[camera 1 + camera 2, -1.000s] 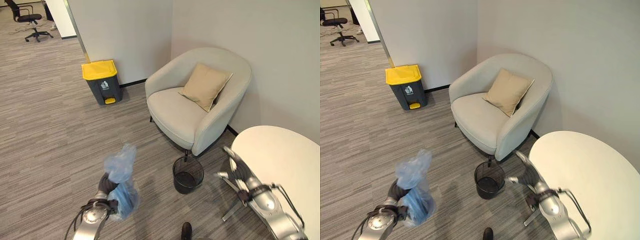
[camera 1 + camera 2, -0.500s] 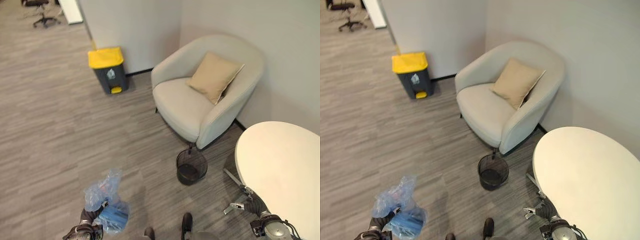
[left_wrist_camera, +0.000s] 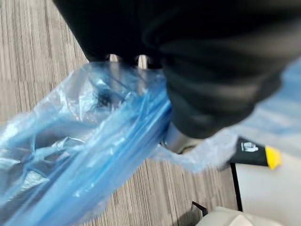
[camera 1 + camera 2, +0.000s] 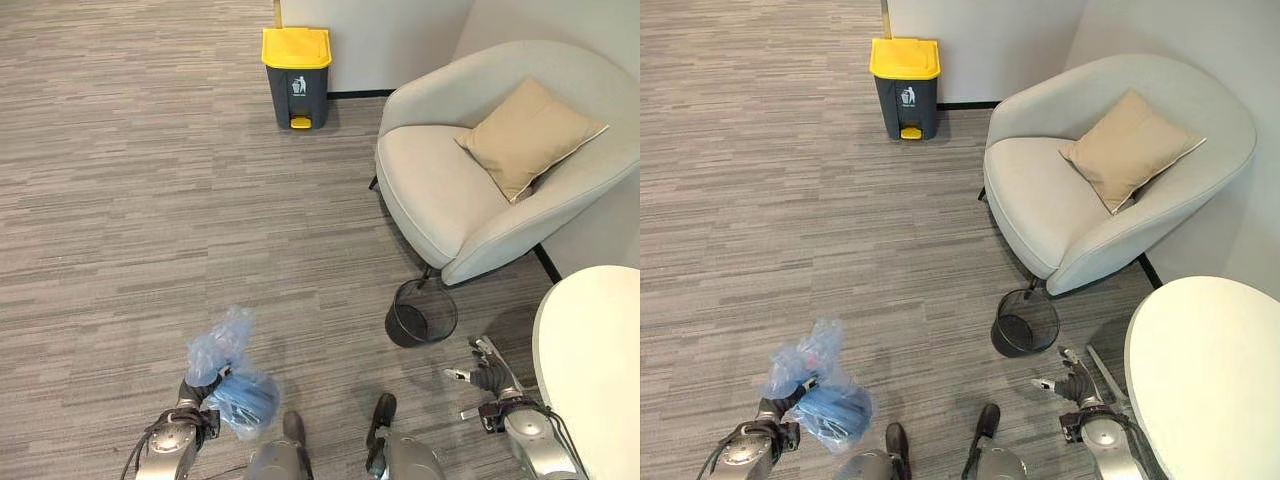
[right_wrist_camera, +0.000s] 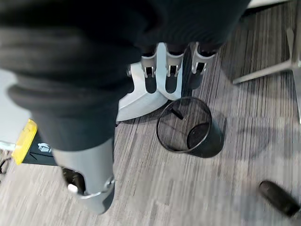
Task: Gather garbage on tea table into small bin, then transfer packed bag to large trash can.
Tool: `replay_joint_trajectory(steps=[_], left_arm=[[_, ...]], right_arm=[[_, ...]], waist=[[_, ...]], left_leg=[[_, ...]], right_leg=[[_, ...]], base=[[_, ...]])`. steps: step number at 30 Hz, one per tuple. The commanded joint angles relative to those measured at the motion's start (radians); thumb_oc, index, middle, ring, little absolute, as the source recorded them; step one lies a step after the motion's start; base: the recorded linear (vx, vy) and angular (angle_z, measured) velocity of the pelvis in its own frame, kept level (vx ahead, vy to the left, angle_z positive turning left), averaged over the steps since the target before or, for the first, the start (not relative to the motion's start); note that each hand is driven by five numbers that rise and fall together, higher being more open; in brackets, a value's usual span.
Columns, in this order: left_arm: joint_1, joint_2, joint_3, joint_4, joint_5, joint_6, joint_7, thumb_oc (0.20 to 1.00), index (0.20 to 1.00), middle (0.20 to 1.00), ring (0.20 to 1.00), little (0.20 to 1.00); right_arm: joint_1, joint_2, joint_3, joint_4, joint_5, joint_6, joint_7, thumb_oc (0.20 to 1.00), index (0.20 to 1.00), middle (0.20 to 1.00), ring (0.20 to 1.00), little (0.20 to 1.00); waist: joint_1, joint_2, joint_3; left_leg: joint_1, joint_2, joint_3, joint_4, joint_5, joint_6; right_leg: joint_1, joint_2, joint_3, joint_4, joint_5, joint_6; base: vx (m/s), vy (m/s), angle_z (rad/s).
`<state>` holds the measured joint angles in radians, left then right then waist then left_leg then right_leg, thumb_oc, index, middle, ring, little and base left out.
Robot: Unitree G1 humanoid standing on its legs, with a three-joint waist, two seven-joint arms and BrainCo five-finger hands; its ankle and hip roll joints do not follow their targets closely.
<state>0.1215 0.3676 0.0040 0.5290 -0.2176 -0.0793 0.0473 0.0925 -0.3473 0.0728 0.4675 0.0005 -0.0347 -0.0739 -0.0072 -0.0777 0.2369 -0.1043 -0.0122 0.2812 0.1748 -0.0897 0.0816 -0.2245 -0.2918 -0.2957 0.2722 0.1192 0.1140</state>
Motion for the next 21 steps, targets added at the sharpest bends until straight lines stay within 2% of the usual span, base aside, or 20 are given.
replay_joint_trajectory(steps=[1, 5, 7, 10, 11, 14, 15, 17, 18, 19, 20, 21], left_arm=[[-0.026, 0.066, 0.030, -0.068, 0.002, -0.062, 0.029, 0.200, 0.200, 0.200, 0.200, 0.200], [-0.044, 0.062, 0.012, -0.063, -0.009, -0.066, 0.026, 0.200, 0.200, 0.200, 0.200, 0.200], [-0.043, 0.061, 0.010, -0.061, -0.009, -0.063, 0.024, 0.200, 0.200, 0.200, 0.200, 0.200], [-0.041, 0.050, 0.010, -0.052, -0.002, -0.060, 0.024, 0.200, 0.200, 0.200, 0.200, 0.200], [-0.042, 0.045, 0.006, -0.048, 0.007, -0.057, 0.022, 0.200, 0.200, 0.200, 0.200, 0.200], [-0.043, 0.045, 0.000, -0.049, 0.008, -0.058, 0.022, 0.200, 0.200, 0.200, 0.200, 0.200], [-0.029, 0.044, -0.003, -0.060, 0.018, -0.058, 0.015, 0.200, 0.200, 0.200, 0.200, 0.200], [-0.019, 0.041, -0.001, -0.061, 0.018, -0.056, 0.013, 0.200, 0.200, 0.200, 0.200, 0.200], [-0.008, 0.029, -0.001, -0.056, 0.018, -0.056, 0.009, 0.200, 0.200, 0.200, 0.200, 0.200], [-0.008, 0.029, -0.001, -0.056, 0.018, -0.055, 0.009, 0.200, 0.200, 0.200, 0.200, 0.200], [-0.006, 0.029, -0.003, -0.061, 0.012, -0.054, 0.003, 0.200, 0.200, 0.200, 0.200, 0.200], [-0.007, 0.030, -0.003, -0.061, 0.012, -0.054, 0.003, 0.200, 0.200, 0.200, 0.200, 0.200]], right_arm=[[-0.035, -0.023, 0.001, -0.031, 0.008, -0.033, -0.016, 1.000, 1.000, 1.000, 1.000, 1.000], [-0.045, -0.034, 0.004, -0.031, 0.022, -0.040, -0.023, 1.000, 1.000, 1.000, 1.000, 1.000], [-0.047, -0.042, 0.004, -0.037, 0.022, -0.039, -0.025, 1.000, 1.000, 1.000, 1.000, 1.000], [-0.050, -0.046, 0.008, -0.044, 0.015, -0.037, -0.026, 1.000, 1.000, 1.000, 1.000, 1.000], [-0.040, -0.046, 0.006, -0.055, 0.011, -0.033, -0.025, 1.000, 1.000, 1.000, 1.000, 1.000], [-0.031, -0.053, 0.007, -0.061, 0.010, -0.032, -0.022, 1.000, 1.000, 1.000, 1.000, 1.000], [-0.012, -0.052, 0.002, -0.069, 0.016, -0.034, -0.014, 1.000, 1.000, 1.000, 1.000, 1.000], [-0.004, -0.059, 0.002, -0.069, 0.013, -0.035, -0.011, 1.000, 1.000, 1.000, 1.000, 1.000], [0.005, -0.070, -0.004, -0.069, 0.019, -0.044, -0.008, 1.000, 1.000, 1.000, 1.000, 1.000], [0.005, -0.069, -0.004, -0.069, 0.019, -0.044, -0.008, 1.000, 1.000, 1.000, 1.000, 1.000], [0.010, -0.076, -0.004, -0.064, 0.020, -0.044, -0.009, 1.000, 1.000, 1.000, 1.000, 1.000], [0.009, -0.075, -0.004, -0.064, 0.020, -0.044, -0.009, 1.000, 1.000, 1.000, 1.000, 1.000]], waist=[[-0.002, 0.022, -0.006], [-0.010, 0.027, 0.005], [-0.017, 0.025, 0.007], [-0.023, 0.024, 0.015], [-0.039, 0.016, 0.013], [-0.053, 0.019, 0.011], [-0.061, 0.017, -0.008], [-0.070, 0.027, -0.024], [-0.080, 0.053, -0.045], [-0.082, 0.049, -0.047], [-0.085, 0.058, -0.050], [-0.088, 0.053, -0.053]], left_leg=[[-0.005, 0.007, -0.073, -0.038, -0.032, -0.048], [0.027, -0.020, -0.115, -0.057, -0.055, -0.039], [0.044, -0.034, -0.137, -0.059, -0.073, -0.037], [0.097, -0.043, -0.157, -0.058, -0.117, -0.045], [0.151, -0.058, -0.186, -0.054, -0.157, -0.059], [0.191, -0.053, -0.212, -0.049, -0.187, -0.070], [0.222, -0.051, -0.231, -0.050, -0.209, -0.083], [0.234, -0.025, -0.232, -0.029, -0.219, -0.101], [0.226, 0.040, -0.219, 0.032, -0.139, -0.154], [0.222, 0.036, -0.221, 0.031, -0.135, -0.154], [0.197, 0.079, -0.202, 0.108, -0.075, -0.176], [0.192, 0.074, -0.205, 0.106, -0.070, -0.175]], right_leg=[[0.037, 0.132, 0.109, 0.090, -0.207, 0.005], [-0.017, 0.162, 0.121, 0.028, -0.184, -0.007], [-0.056, 0.164, 0.134, -0.018, -0.141, 0.001], [-0.096, 0.148, 0.095, -0.100, -0.089, 0.017], [-0.135, 0.140, 0.068, -0.164, -0.052, 0.034], [-0.162, 0.133, 0.066, -0.155, -0.036, 0.041], [-0.140, 0.130, 0.079, -0.150, -0.036, 0.031], [-0.132, 0.135, 0.081, -0.123, -0.048, 0.015], [-0.100, 0.158, 0.056, -0.104, -0.084, -0.008], [-0.101, 0.154, 0.055, -0.108, -0.080, -0.008], [-0.074, 0.174, 0.046, -0.102, -0.114, -0.028], [-0.076, 0.169, 0.045, -0.105, -0.110, -0.028]], base=[[0.15, 0.107, 0.41], [0.17, 0.042, 0.38], [0.24, -0.009, 0.24], [0.39, -0.068, 0.40], [0.50, -0.115, 0.31], [0.44, -0.157, 0.54], [0.52, -0.248, 0.79], [0.51, -0.315, 0.75], [0.39, -0.302, 0.72], [0.47, -0.409, 0.59], [0.16, -0.164, 0.22], [0.25, -0.235, 0.10]])
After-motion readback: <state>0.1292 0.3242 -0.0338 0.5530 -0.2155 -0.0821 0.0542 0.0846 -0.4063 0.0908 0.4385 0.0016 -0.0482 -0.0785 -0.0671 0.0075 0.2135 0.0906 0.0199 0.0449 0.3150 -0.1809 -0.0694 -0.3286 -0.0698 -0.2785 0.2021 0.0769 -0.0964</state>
